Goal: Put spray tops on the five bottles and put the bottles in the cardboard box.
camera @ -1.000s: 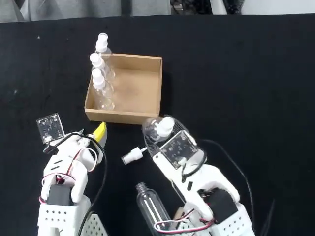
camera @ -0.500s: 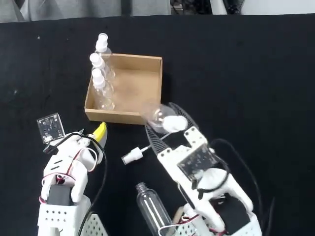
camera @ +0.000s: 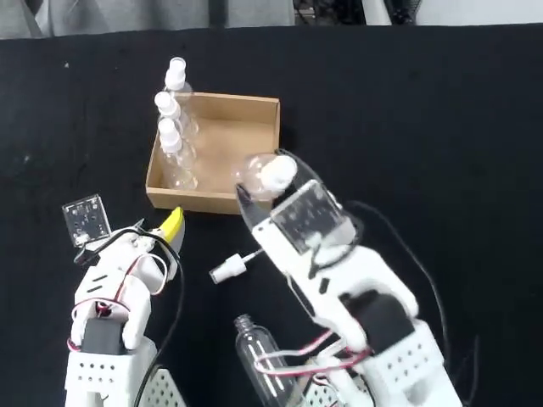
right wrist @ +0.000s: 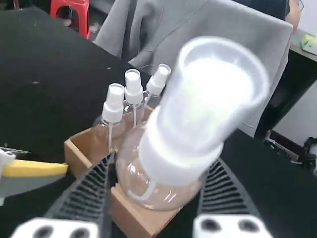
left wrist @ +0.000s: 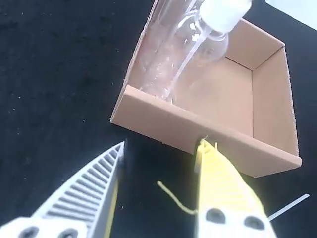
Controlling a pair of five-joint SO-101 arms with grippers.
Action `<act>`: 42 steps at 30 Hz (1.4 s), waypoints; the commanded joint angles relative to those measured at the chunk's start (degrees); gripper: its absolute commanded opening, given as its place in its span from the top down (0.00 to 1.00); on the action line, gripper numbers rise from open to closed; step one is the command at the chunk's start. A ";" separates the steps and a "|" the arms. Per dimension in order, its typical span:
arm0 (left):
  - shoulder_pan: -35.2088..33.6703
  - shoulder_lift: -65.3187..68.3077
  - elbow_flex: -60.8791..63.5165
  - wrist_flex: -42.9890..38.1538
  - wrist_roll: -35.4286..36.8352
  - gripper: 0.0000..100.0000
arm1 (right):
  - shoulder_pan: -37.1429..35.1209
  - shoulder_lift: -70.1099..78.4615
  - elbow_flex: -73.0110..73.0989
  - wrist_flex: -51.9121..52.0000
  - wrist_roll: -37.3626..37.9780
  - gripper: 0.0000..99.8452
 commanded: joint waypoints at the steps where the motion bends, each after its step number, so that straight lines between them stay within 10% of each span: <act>1: -0.75 -0.53 1.45 -1.14 -0.53 0.79 | 3.96 6.90 -5.93 -4.84 0.79 0.89; 42: -0.75 -0.53 1.45 -1.14 -0.62 0.79 | 10.99 74.24 -49.36 -10.46 0.35 0.89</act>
